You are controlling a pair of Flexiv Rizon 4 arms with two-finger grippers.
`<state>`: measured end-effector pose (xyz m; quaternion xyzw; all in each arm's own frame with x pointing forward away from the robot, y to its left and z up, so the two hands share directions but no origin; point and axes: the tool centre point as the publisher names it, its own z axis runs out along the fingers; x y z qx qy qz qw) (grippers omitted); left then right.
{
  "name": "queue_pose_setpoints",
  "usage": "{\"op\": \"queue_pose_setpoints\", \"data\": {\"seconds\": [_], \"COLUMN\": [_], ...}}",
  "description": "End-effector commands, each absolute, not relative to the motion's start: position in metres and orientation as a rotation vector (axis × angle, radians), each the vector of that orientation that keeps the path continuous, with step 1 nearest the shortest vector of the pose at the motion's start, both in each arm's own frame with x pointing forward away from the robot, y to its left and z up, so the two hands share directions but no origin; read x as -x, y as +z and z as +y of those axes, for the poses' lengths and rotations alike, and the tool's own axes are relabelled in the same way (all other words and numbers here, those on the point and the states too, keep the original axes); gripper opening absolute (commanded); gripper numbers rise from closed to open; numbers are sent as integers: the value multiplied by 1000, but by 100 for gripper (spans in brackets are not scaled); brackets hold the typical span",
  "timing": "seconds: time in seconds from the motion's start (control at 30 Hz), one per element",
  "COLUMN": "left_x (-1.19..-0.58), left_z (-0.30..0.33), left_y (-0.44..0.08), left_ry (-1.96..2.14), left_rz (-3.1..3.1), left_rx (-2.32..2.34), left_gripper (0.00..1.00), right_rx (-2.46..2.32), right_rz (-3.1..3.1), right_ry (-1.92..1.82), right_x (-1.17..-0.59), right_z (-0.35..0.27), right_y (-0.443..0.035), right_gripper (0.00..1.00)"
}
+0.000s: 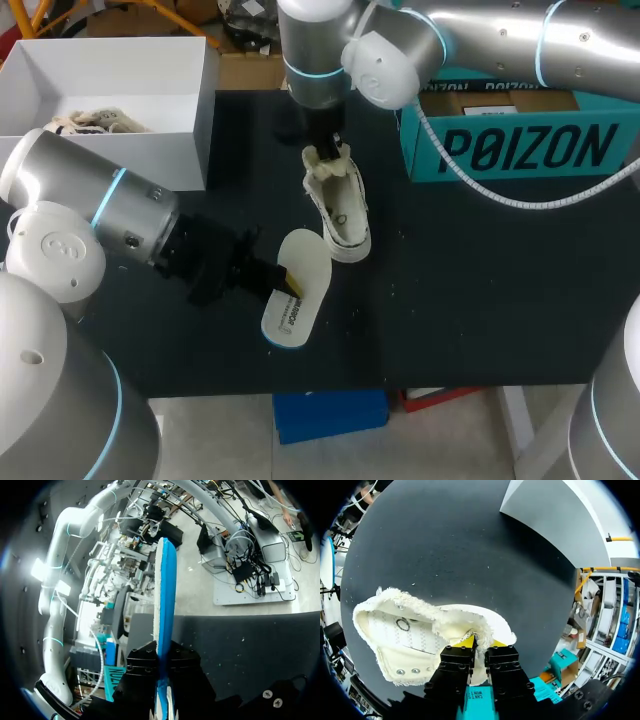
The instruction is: Take the shoe out of the shoebox, open the shoe tongue, remove and reinsert the insole, then place the shoe into the shoebox
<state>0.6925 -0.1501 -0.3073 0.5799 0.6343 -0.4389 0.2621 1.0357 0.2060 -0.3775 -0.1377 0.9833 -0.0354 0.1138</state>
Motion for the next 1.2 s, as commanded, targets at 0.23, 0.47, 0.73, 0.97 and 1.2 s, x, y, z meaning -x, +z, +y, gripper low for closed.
{"op": "queue_pose_setpoints", "data": {"seconds": [0.23, 0.47, 0.73, 0.97, 1.2], "left_x": [-692, -692, -692, -692, -692], "left_z": [-150, -150, -150, -150, -150], "left_y": [-307, -307, -307, -307, -307], "left_ry": [-1183, -1183, -1183, -1183, -1183], "left_rz": [1717, 1717, 1717, 1717, 1717], "left_rx": [-1571, -1571, -1571, -1571, -1571], "left_gripper": [0, 0, 0, 0, 0], "right_rx": [148, -27, -145, -204, -415], "right_rz": [2790, 2711, 2675, 2636, 2645], "right_ry": [-27, 83, 347, 426, 403], "right_x": [-1037, -1024, -991, -960, -926], "right_z": [171, 153, 148, 134, 111], "right_y": [-331, -294, -268, -252, -251], "right_gripper": [100, 100, 100, 100, 100]}}
